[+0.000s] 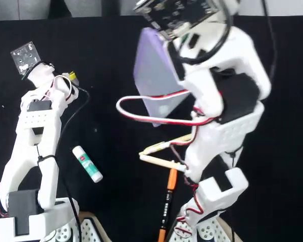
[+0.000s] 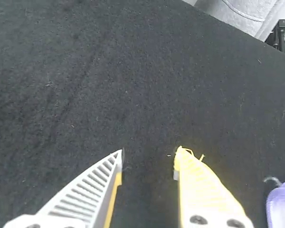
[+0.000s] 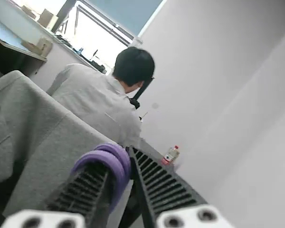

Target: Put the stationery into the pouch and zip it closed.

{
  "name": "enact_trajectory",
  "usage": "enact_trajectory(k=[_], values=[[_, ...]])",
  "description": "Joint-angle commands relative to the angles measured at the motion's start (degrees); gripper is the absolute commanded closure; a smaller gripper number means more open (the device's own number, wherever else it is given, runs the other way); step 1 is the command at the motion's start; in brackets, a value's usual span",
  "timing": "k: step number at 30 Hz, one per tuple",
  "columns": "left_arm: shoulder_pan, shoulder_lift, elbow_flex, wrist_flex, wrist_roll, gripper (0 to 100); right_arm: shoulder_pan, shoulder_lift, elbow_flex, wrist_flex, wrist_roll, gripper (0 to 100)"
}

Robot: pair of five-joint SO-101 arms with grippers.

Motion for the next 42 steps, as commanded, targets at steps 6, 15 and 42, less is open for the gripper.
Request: enact_trajectory(k=[6, 15, 42], values=[[-0.66, -0.97, -0.48, -1.23, 0.00, 82, -1.76, 9.10, 3.30, -9.58, 0.18, 98.6], [-0.66, -0.97, -0.66, -1.23, 0.00, 82, 2.73, 16.40, 2.95, -11.08, -0.79, 98.6], [-2.42, 0.44, -22.29, 38.77, -0.44, 81, 21.01, 19.03, 1.10, -0.09, -27.96, 98.6]])
